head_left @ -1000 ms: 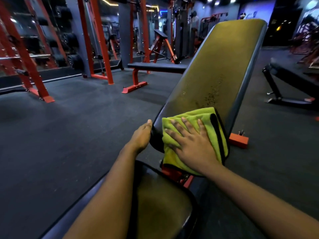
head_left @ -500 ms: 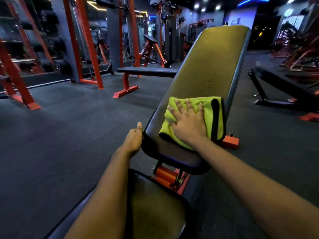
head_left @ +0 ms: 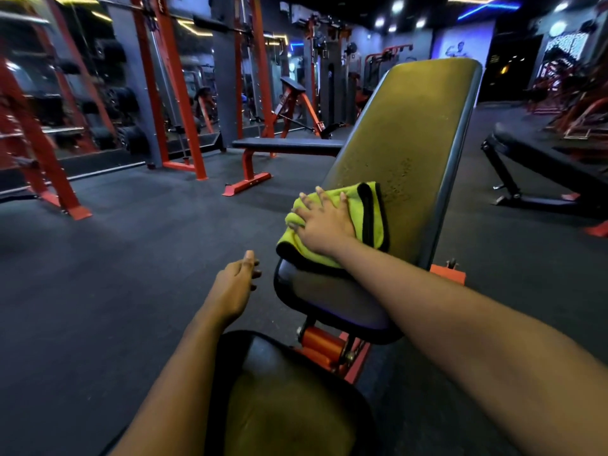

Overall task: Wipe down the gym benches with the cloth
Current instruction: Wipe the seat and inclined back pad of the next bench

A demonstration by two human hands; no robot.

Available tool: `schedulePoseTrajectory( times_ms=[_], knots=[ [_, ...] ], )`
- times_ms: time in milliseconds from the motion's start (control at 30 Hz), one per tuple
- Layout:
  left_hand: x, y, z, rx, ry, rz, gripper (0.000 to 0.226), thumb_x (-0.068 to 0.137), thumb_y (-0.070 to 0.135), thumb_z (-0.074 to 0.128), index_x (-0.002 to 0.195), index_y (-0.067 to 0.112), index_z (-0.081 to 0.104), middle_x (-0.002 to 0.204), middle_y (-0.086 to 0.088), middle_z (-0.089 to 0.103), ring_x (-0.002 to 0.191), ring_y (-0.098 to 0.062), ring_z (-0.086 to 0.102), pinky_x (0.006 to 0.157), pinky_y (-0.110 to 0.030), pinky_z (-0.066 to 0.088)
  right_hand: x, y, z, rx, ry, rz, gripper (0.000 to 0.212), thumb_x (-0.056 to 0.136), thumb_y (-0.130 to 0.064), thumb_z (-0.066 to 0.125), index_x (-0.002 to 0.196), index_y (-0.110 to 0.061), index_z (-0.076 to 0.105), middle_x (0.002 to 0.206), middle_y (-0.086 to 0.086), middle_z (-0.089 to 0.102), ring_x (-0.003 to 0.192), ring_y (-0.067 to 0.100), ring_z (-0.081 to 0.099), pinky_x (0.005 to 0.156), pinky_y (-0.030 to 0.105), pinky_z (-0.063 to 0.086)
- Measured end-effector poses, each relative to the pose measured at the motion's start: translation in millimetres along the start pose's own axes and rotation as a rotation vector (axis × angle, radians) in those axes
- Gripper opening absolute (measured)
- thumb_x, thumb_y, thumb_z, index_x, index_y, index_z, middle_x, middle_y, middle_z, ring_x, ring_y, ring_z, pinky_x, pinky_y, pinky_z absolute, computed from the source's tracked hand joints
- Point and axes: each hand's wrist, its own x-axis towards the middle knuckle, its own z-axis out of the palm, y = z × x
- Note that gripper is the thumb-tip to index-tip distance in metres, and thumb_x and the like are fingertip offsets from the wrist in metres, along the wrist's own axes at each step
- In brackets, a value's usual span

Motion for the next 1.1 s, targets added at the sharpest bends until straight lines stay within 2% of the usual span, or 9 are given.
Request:
schedulePoseTrajectory(
  times_ms=[100, 233, 367, 433, 500, 633, 767, 867, 1100],
  knots=[
    [-10, -5, -9, 0.029, 0.015, 0.011, 0.058, 0.103, 0.050, 0.025, 0.128, 0.011, 0.060, 0.112, -0.011, 0.068, 0.091, -0.024, 0.067, 0.089, -0.039, 0.048, 1, -11, 3, -0.059, 0.014, -0.007, 0.054, 0.101, -0.055, 0.026, 0.148, -0.032, 0.040, 0.164, -0.005, 0.019, 0.152, 0.029, 0.004, 0.114, 0.066, -0.003],
    [-16, 0, -2, 0.002, 0.059, 0.014, 0.057, 0.104, 0.046, 0.027, 0.127, 0.007, 0.060, 0.114, -0.015, 0.067, 0.090, -0.026, 0.066, 0.084, -0.035, 0.047, -49, -26, 18, -0.063, 0.053, -0.163, 0.056, 0.101, -0.058, 0.023, 0.151, -0.034, 0.035, 0.165, -0.003, 0.017, 0.152, 0.028, 0.004, 0.116, 0.065, -0.003],
    [-17, 13, 12, -0.008, 0.036, 0.013, 0.057, 0.104, 0.047, 0.028, 0.129, 0.007, 0.060, 0.121, -0.013, 0.065, 0.102, -0.029, 0.064, 0.091, -0.036, 0.046, -95, -21, 29, -0.081, 0.092, -0.241, 0.059, 0.098, -0.059, 0.020, 0.150, -0.035, 0.034, 0.166, -0.003, 0.014, 0.153, 0.027, 0.005, 0.115, 0.062, -0.008],
    [-14, 17, 20, 0.012, 0.010, 0.034, 0.059, 0.103, 0.051, 0.027, 0.131, 0.009, 0.059, 0.129, -0.013, 0.062, 0.115, -0.031, 0.060, 0.102, -0.044, 0.044, -113, -8, 31, -0.060, 0.143, -0.195, 0.062, 0.093, -0.059, 0.018, 0.148, -0.037, 0.039, 0.164, -0.004, 0.022, 0.152, 0.026, 0.014, 0.115, 0.059, -0.006],
    [-11, 23, 29, 0.036, -0.007, 0.032, 0.057, 0.103, 0.050, 0.028, 0.130, 0.010, 0.059, 0.133, -0.013, 0.059, 0.122, -0.030, 0.055, 0.105, -0.043, 0.040, -122, 8, 28, -0.024, 0.190, -0.122, 0.059, 0.094, -0.061, 0.023, 0.144, -0.040, 0.043, 0.161, -0.005, 0.030, 0.150, 0.025, 0.022, 0.116, 0.058, 0.001],
    [-10, 36, 46, 0.082, -0.034, 0.029, 0.046, 0.105, 0.042, 0.027, 0.099, 0.009, 0.059, 0.107, -0.007, 0.061, 0.099, -0.023, 0.053, 0.082, -0.031, 0.035, -119, 47, 8, -0.032, 0.191, 0.046, 0.057, 0.095, -0.066, 0.022, 0.147, -0.046, 0.035, 0.162, -0.010, 0.026, 0.151, 0.022, 0.018, 0.117, 0.058, 0.006],
    [-1, 45, 58, 0.095, -0.018, 0.053, 0.044, 0.106, 0.041, 0.027, 0.108, 0.008, 0.057, 0.111, -0.010, 0.060, 0.106, -0.027, 0.054, 0.086, -0.033, 0.037, -106, 88, -8, -0.036, 0.208, 0.173, 0.061, 0.094, -0.069, 0.014, 0.149, -0.047, 0.029, 0.164, -0.012, 0.019, 0.152, 0.020, 0.012, 0.117, 0.060, 0.006],
    [11, 51, 64, 0.129, -0.003, 0.061, 0.046, 0.105, 0.041, 0.026, 0.119, 0.008, 0.055, 0.122, -0.014, 0.059, 0.111, -0.028, 0.054, 0.090, -0.035, 0.037, -91, 105, -14, -0.018, 0.180, 0.208, 0.056, 0.097, -0.067, 0.018, 0.150, -0.048, 0.026, 0.165, -0.012, 0.013, 0.153, 0.019, 0.006, 0.117, 0.060, 0.004],
    [42, 59, 78, 0.122, 0.027, 0.072, 0.047, 0.105, 0.043, 0.025, 0.123, 0.012, 0.055, 0.126, -0.016, 0.060, 0.118, -0.032, 0.052, 0.090, -0.034, 0.035, -52, 133, -27, -0.021, 0.155, 0.222, 0.055, 0.099, -0.064, 0.017, 0.152, -0.048, 0.020, 0.166, -0.011, 0.007, 0.153, 0.020, 0.000, 0.118, 0.061, 0.002]
  ],
)
